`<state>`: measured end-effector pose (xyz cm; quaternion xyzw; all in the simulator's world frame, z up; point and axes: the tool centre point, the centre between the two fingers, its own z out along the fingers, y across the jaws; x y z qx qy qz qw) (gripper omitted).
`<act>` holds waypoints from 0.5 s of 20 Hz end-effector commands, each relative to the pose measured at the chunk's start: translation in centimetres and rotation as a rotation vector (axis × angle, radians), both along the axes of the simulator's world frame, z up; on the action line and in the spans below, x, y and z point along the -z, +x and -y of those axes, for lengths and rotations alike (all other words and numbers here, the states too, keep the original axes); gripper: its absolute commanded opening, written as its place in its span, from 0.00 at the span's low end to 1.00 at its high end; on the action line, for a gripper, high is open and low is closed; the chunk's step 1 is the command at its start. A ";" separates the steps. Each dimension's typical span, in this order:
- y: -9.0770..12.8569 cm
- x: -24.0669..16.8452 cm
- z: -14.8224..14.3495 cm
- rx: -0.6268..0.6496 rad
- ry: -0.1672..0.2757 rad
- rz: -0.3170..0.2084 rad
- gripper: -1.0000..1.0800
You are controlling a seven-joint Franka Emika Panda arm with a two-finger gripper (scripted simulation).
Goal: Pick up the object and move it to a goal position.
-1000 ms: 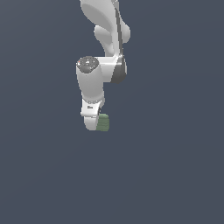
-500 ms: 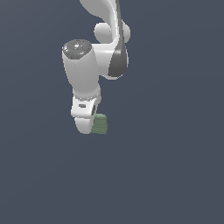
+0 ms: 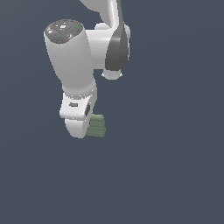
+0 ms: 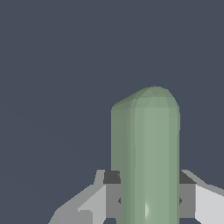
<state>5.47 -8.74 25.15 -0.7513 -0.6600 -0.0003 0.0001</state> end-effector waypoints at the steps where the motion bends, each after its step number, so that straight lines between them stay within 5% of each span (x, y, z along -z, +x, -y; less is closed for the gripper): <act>1: 0.6 -0.7 0.1 0.000 0.000 0.000 0.00; 10: 1.4 -1.6 0.2 0.000 -0.001 0.000 0.00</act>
